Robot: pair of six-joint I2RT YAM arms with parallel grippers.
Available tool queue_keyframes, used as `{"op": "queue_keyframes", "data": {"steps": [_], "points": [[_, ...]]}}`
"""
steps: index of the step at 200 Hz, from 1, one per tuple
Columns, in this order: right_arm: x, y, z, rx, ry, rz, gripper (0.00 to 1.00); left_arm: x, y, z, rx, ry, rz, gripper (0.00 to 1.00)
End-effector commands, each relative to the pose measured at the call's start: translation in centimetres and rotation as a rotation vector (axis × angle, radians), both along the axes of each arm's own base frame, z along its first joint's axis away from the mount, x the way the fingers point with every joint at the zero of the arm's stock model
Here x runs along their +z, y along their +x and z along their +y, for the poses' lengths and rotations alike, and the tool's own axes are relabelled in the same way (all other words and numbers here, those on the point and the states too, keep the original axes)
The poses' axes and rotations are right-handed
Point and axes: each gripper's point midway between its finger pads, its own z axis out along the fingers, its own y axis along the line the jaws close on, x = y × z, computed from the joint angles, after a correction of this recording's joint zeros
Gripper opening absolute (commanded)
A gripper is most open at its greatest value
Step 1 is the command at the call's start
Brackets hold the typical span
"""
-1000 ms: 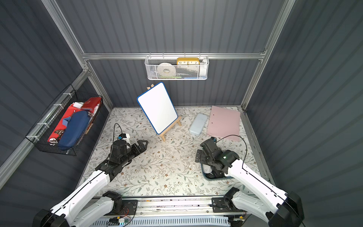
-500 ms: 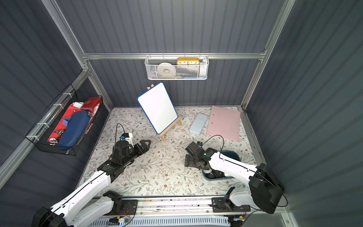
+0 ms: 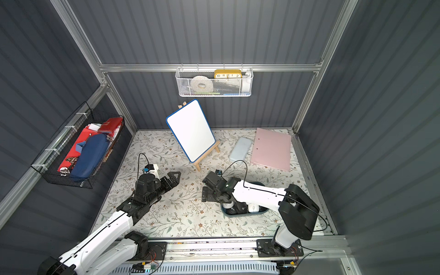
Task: Take out the mouse from the storage box
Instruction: Move the storage box to the center of the board.
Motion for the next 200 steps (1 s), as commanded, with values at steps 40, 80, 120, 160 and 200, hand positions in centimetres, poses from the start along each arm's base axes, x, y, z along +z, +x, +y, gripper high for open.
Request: {"op": "queue_keyframes", "data": {"steps": [40,80,120,160,200], "points": [[4.8,1.8,-4.7,-0.074,-0.153,-0.225,0.97,-3.6,0.5,-3.0,-0.062,-0.022,0.15,1.0],[8.4,1.8,-14.6,-0.234,-0.304,-0.401,0.98,-3.4,0.7,-9.8,-0.228,0.103,0.177,1.0],[8.3,0.9,-20.1,-0.363,-0.262,-0.403,0.99,-4.8,-1.5,-15.6,-0.367,0.157,0.231,1.0],[7.8,0.6,-20.8,-0.393,-0.241,-0.4,0.99,-6.3,-4.1,-19.7,-0.479,0.283,0.262,1.0],[7.3,0.6,-19.9,-0.379,-0.193,-0.379,0.98,-8.3,-3.4,-17.1,-0.309,0.465,0.333,0.99]]}}
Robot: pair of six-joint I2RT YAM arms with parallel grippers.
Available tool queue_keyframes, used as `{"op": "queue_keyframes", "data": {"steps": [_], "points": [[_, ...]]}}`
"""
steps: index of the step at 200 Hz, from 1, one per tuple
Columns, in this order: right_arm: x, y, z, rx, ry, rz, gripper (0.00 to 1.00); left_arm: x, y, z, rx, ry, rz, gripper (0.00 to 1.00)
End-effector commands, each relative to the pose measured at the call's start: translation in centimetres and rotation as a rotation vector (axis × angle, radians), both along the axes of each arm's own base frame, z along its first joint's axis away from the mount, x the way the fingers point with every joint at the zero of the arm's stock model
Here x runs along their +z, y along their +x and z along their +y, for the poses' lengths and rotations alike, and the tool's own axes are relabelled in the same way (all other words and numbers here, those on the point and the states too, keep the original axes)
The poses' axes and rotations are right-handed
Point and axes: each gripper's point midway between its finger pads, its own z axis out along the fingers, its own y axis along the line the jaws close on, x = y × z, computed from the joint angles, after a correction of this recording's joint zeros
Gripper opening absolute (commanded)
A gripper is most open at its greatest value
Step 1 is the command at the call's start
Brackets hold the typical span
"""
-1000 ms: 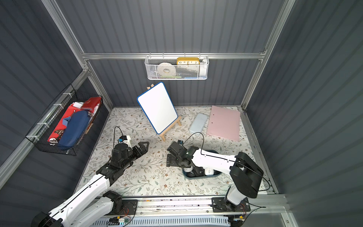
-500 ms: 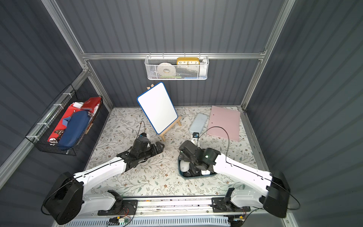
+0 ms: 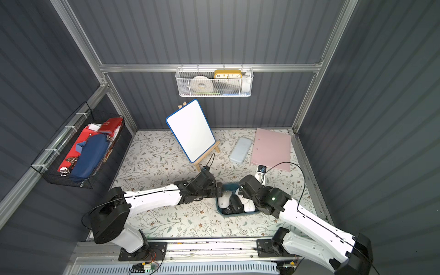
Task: Take out the mouse from the storage box
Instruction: Move the storage box to the center of the board.
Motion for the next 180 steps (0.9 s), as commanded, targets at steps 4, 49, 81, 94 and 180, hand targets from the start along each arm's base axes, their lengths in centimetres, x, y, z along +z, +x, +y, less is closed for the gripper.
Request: {"op": "queue_keyframes", "data": {"steps": [4,49,81,94,180], "points": [[-0.5,-0.1,0.4,0.009,0.027,0.007,0.98,-1.4,0.7,3.4,0.123,0.176,-0.001,0.99],[-0.6,0.0,0.6,0.012,0.031,0.009,0.98,-3.1,0.9,3.9,0.14,0.246,0.025,0.96],[-0.6,0.1,0.7,0.016,0.031,0.006,0.98,-4.5,0.6,3.9,0.153,0.248,0.053,0.95],[-0.6,0.2,0.9,0.02,0.034,0.011,0.98,-4.6,0.6,4.1,0.166,0.251,0.051,0.95],[-4.2,0.6,3.4,0.054,0.021,0.142,0.98,-4.2,3.6,9.8,0.287,0.262,0.012,0.88]]}}
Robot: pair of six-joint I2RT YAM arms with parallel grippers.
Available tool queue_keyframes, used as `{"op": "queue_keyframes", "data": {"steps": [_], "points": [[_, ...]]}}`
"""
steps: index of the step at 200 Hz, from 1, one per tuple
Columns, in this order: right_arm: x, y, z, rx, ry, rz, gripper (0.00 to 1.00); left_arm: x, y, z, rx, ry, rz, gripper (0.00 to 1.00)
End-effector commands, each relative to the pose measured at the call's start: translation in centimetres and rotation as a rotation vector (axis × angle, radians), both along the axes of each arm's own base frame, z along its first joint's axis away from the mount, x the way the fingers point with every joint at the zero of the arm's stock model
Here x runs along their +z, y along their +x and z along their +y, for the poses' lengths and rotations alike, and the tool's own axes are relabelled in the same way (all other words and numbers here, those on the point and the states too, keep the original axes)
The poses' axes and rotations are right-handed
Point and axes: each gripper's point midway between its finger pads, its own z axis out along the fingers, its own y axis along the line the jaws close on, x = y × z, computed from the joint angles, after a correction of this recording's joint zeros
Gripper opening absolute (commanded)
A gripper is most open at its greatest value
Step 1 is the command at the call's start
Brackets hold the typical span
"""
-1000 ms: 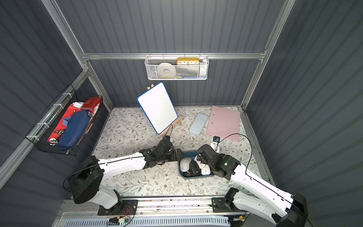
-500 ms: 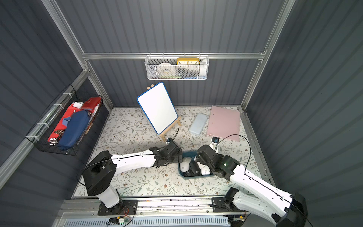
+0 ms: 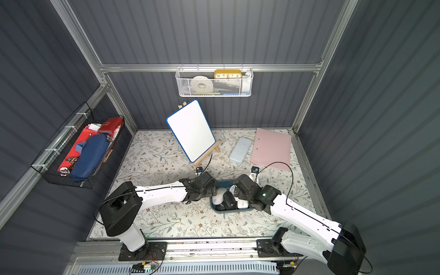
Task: Take out the mouse from the storage box
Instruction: Move the storage box to the center of the board.
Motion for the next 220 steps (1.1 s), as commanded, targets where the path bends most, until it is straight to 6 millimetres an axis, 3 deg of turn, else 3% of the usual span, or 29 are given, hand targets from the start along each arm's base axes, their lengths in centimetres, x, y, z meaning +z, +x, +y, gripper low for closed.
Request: {"op": "queue_keyframes", "data": {"steps": [1,40,94,135,167,193,220], "points": [[-0.5,0.3,1.1,0.006,0.025,0.027,0.98,-0.4,1.2,4.4,0.08,0.056,-0.001,0.88],[-1.8,0.8,4.0,0.065,0.096,0.072,0.97,0.3,2.3,6.9,0.081,0.078,-0.043,0.89],[-3.1,1.2,7.1,0.128,0.127,0.118,0.97,1.2,4.3,8.7,0.037,0.016,-0.084,0.88],[-3.3,1.0,11.2,0.216,0.18,0.12,0.97,1.0,5.3,9.8,0.056,0.022,-0.096,0.88],[-3.2,1.4,11.0,0.195,0.15,0.109,0.97,1.3,6.7,10.9,0.107,0.012,-0.109,0.92],[-1.9,1.8,10.4,0.194,0.124,0.071,0.97,1.8,7.1,10.9,0.121,-0.018,-0.119,0.92],[0.0,2.0,8.2,0.159,0.032,0.035,0.97,4.3,6.0,11.5,0.147,-0.075,-0.167,0.99]]}}
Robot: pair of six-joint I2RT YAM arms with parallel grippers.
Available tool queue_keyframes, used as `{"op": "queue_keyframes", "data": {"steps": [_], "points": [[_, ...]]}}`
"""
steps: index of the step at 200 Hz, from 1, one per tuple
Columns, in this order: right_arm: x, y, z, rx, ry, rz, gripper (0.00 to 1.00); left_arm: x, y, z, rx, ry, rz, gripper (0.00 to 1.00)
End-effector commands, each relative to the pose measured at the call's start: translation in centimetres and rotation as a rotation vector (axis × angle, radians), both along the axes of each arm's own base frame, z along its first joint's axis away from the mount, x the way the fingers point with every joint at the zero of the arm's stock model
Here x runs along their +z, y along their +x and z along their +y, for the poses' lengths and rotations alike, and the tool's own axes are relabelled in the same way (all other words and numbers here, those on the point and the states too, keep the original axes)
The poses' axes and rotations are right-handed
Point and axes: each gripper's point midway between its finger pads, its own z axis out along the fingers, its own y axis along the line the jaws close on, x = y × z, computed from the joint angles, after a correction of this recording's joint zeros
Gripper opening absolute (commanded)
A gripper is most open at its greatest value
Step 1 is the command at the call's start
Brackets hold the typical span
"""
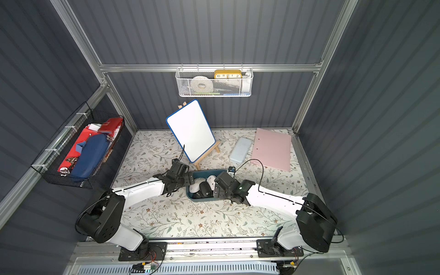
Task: Take out the mouse from the storage box
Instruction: Move the storage box to the center of the board, then pick up the mouse from the storage box.
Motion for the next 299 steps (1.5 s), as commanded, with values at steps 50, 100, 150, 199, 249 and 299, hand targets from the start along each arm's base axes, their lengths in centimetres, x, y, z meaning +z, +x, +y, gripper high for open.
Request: {"op": "queue_keyframes", "data": {"steps": [50,100,150,199,249,299], "points": [[4.0,-0.3,1.9,0.164,-0.09,-0.059,0.97,11.2,-3.0,3.5,0.072,-0.143,-0.307,0.99],[2.5,-0.4,7.0,0.291,-0.095,-0.018,0.97,16.0,-4.7,7.3,0.122,-0.075,-0.495,0.99],[0.0,-0.5,9.0,0.356,-0.102,0.073,0.93,14.6,-5.6,7.3,0.112,-0.12,-0.519,0.99],[-2.0,-0.8,10.7,0.391,-0.063,0.136,0.89,11.7,-5.9,6.8,0.099,-0.14,-0.468,1.0],[-3.6,0.1,11.2,0.381,-0.057,0.175,0.89,11.4,-5.6,6.0,0.061,-0.146,-0.466,0.99],[-5.1,1.2,11.3,0.364,-0.056,0.188,0.9,11.2,-5.3,5.6,0.046,-0.144,-0.459,0.99]]}}
